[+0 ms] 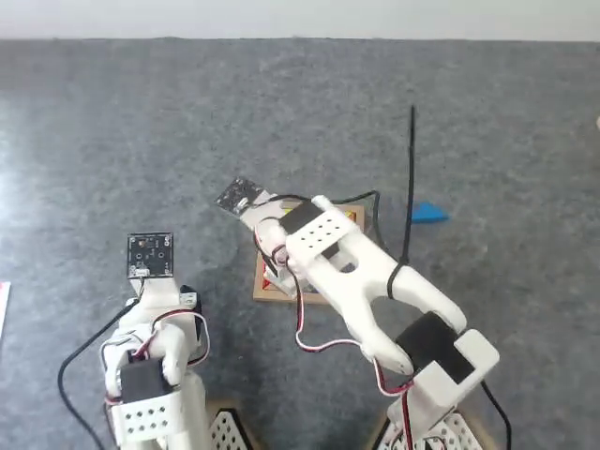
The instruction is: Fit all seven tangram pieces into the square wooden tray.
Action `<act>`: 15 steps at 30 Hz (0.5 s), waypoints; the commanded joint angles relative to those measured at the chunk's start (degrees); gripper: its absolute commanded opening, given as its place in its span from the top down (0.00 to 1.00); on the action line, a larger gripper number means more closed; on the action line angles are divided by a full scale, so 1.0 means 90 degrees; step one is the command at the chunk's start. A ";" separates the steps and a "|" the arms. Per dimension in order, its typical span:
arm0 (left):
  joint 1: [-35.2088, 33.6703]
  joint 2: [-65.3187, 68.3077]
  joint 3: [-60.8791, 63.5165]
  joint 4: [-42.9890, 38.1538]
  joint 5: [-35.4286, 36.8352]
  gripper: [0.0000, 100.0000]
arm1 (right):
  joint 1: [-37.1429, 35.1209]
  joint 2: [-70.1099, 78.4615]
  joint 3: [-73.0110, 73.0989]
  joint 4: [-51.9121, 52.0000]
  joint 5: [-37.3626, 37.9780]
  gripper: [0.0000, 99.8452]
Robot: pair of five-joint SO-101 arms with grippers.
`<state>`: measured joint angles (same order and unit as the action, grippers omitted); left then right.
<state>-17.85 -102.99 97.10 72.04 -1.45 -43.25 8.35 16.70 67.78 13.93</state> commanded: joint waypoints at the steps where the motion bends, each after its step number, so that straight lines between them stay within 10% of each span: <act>1: 0.0010 -0.0117 -0.0073 0.0020 -0.0010 0.92 | 0.0366 -0.0034 -0.0567 0.0259 0.0068 0.63; 10: 0.0010 -0.0117 -0.0073 0.0020 -0.0010 0.92 | 0.0786 0.0044 -0.0781 -0.0220 -0.0313 1.00; 15: 0.0010 -0.0117 -0.0073 0.0020 -0.0010 0.92 | 0.0650 0.0044 -0.0264 -0.0845 -0.0498 0.98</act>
<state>-17.85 -102.99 97.10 72.04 -1.45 -37.01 9.32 13.80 62.95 10.33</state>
